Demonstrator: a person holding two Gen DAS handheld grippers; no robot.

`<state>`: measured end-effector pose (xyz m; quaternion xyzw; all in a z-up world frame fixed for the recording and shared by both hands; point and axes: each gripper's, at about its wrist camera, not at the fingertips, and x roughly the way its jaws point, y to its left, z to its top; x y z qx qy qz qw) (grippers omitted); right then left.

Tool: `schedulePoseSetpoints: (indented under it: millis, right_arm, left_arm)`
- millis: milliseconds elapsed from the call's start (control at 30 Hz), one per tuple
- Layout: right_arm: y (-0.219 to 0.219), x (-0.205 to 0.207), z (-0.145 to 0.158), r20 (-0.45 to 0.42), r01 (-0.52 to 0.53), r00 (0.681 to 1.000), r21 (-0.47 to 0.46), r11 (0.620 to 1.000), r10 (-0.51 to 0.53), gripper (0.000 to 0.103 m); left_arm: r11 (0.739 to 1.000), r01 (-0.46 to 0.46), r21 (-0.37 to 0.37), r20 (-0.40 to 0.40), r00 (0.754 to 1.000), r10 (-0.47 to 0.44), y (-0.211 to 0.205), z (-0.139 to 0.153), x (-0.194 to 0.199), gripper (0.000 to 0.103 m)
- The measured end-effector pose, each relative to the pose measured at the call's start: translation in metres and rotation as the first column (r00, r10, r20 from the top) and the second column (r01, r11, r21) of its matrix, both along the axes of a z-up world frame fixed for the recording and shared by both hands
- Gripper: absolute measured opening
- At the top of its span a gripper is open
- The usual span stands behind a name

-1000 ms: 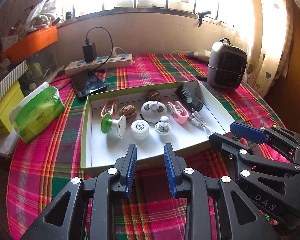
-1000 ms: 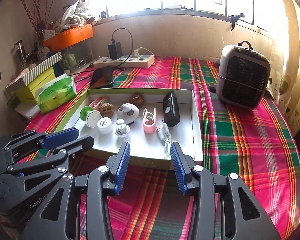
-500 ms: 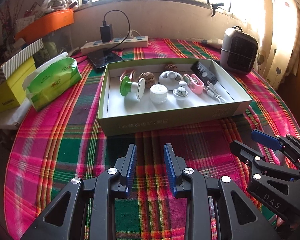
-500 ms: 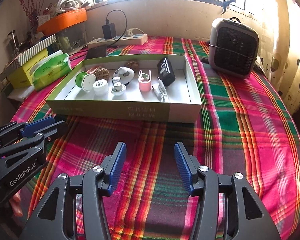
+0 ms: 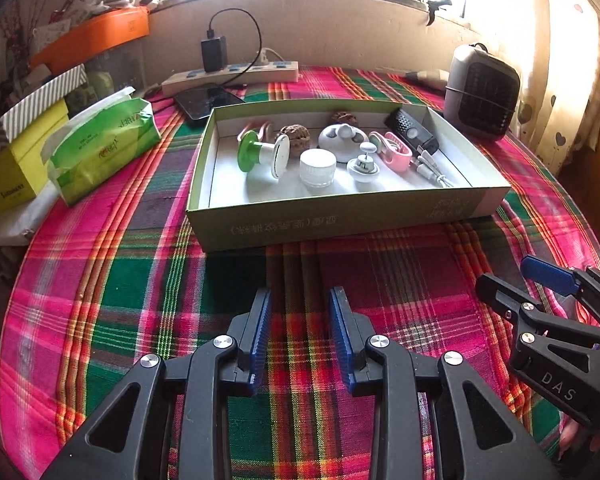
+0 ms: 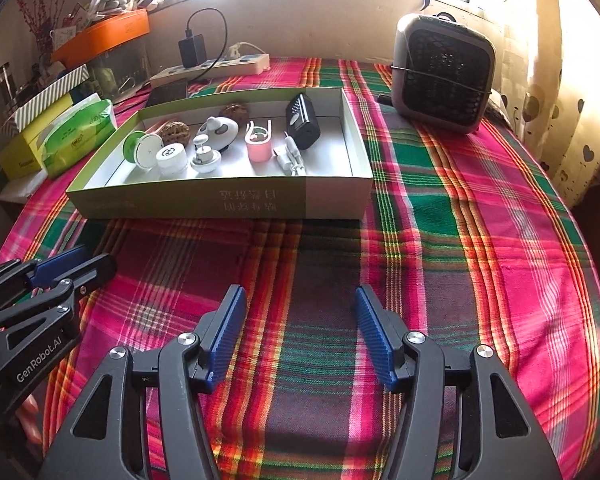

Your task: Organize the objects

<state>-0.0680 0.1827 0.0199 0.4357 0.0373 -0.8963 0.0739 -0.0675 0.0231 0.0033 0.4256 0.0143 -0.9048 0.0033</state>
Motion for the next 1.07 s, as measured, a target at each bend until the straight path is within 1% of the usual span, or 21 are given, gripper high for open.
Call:
schedulePoseSetpoints:
  millis: [167,1067]
  right_arm:
    - [0.0026,0.0012,-0.0004,0.003,0.02,1.0,0.002,1.0,-0.02,0.065]
    - [0.0033,0.001,-0.0002,0.004,0.02,1.0,0.002,1.0,-0.02,0.067]
  left_arm:
    - [1.0,0.001,-0.01,0.001,1.0,-0.001,0.0002,0.0005,-0.0004,0.028]
    - [1.0,0.001,-0.002,0.001,1.0,-0.001,-0.0004,0.0005,0.0002,0.028]
